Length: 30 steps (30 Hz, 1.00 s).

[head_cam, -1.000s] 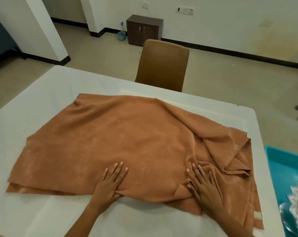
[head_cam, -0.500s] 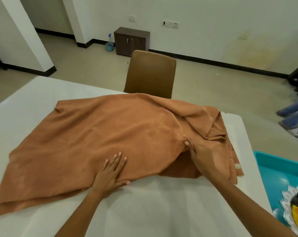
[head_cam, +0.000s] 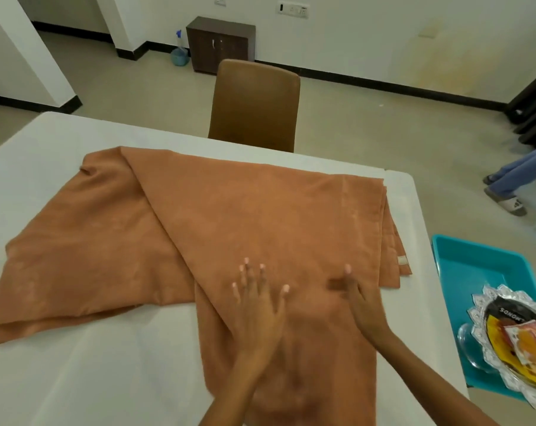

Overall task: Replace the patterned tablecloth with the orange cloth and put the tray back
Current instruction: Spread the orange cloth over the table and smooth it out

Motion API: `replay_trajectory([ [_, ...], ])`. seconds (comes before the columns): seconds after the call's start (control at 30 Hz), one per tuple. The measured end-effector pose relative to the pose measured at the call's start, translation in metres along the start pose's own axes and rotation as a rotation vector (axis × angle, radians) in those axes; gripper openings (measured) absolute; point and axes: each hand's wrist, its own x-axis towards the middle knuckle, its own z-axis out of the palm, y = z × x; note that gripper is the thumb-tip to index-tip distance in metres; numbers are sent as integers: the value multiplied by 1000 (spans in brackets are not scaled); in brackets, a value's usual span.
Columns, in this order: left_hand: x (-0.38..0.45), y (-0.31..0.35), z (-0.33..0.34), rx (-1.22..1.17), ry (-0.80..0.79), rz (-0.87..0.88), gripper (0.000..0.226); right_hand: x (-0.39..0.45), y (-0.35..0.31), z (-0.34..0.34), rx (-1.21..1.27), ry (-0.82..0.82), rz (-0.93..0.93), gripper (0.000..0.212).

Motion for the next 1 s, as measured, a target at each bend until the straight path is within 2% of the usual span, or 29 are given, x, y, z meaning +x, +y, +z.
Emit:
replay_trajectory([
  [0.03, -4, 6, 10, 69, -90, -5, 73, 7, 7, -3, -37, 80, -62, 94],
  [0.07, -9, 11, 22, 109, -147, -15, 69, 14, 19, -4, -131, 93, -135, 82],
  [0.1, -16, 12, 34, 123, -175, -31, 65, 19, 30, -5, -277, 40, -221, 74],
  [0.17, -30, 6, 56, 136, -182, -71, 63, 29, 65, -2, -649, -140, -369, 74],
  [0.23, -42, -9, 66, 176, -167, -42, 62, 32, 93, 0, -828, -243, -393, 75],
  [0.27, -46, -17, 65, 193, -178, 2, 63, 29, 103, 2, -858, -244, -385, 74],
  [0.4, -33, -52, 53, 167, -238, 227, 66, -3, 118, 24, -875, -150, -359, 71],
  [0.53, -7, -99, 22, 161, -286, 463, 66, -47, 98, 76, -790, -78, -241, 73],
  [0.63, 6, -139, -11, 225, -371, 547, 66, -77, 82, 113, -741, -175, -355, 69],
  [0.73, 9, -173, -42, 320, -442, 568, 65, -84, 70, 104, -631, -299, -560, 60],
  [0.8, 0, -178, -50, 404, -419, 551, 63, -67, 66, 77, -509, -227, -594, 51],
  [0.87, -21, -163, -41, 441, -297, 440, 61, -38, 75, 46, -509, 1, -506, 52],
  [0.93, -54, -127, -14, 352, -135, 143, 61, -12, 91, 16, -517, 95, -272, 70],
  [1.0, -77, -84, 17, 238, -65, -143, 64, 0, 109, 4, -597, 57, -162, 88],
])
